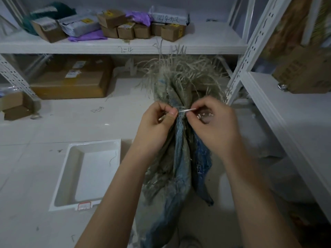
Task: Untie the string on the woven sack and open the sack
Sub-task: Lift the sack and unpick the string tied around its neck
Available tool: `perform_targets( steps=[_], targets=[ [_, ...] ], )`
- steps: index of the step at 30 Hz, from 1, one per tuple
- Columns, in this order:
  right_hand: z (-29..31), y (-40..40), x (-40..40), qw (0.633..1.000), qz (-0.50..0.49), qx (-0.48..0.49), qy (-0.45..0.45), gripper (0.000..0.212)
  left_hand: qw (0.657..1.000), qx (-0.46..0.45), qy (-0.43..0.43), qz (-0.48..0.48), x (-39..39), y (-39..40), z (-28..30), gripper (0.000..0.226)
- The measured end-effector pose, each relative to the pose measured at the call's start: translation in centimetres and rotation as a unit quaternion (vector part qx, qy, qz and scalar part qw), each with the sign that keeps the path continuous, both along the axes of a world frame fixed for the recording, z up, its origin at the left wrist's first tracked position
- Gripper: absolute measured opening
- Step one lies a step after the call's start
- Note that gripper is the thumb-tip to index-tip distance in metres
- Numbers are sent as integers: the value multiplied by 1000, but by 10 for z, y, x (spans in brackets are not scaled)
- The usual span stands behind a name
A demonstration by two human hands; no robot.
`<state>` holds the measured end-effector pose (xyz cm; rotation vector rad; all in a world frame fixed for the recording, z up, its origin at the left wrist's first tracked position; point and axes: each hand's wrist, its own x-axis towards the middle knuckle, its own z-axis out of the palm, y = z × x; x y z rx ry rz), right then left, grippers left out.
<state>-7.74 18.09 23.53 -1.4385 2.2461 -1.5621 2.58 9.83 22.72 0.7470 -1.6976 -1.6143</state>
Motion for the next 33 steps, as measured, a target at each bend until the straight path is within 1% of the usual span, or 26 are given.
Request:
perform_targets(
  steps=[3, 5, 7, 9, 12, 17, 21, 24, 27, 29, 31, 33],
  targets=[
    [-7, -17, -2, 999, -26, -32, -31, 15, 998, -51, 2, 41, -14, -9, -7, 23],
    [-23, -23, -8, 998, -28, -51, -28, 16, 995, -97, -11, 24, -21, -19, -17, 24],
    [-48, -25, -16, 995, -29, -55, -73, 22, 993, -112, -29, -6, -25, -28, -37, 23],
    [-85, -28, -22, 990, -41, -41, -128, 31, 993, -101, -53, -23, -29, -33, -71, 22],
    [-153, -34, -24, 986, -60, 18, -156, 34, 993, -65, -95, -27, -33, -37, -139, 23],
    [-264, -32, -19, 973, -71, 122, -184, 14, 989, 3, -142, -38, -25, -32, -250, 23],
    [-329, -29, -9, 961, -67, 174, -203, 13, 983, 49, -172, -41, -15, -26, -321, 12],
    [-363, -28, -1, 950, -65, 225, -206, 11, 973, 76, -214, -29, -10, -22, -359, 5],
    [-388, -24, 5, 932, -49, 283, -220, 4, 958, 106, -264, -23, -5, -16, -379, 8],
    [-393, -21, 6, 927, -49, 295, -229, 8, 955, 96, -278, -35, -3, -17, -379, 17],
    [-389, -20, 5, 926, -54, 287, -239, 10, 952, 66, -295, -50, -1, -21, -370, 15],
    [-381, -19, 4, 927, -57, 279, -246, 15, 943, -2, -331, -35, 1, -24, -356, 9]
  ],
)
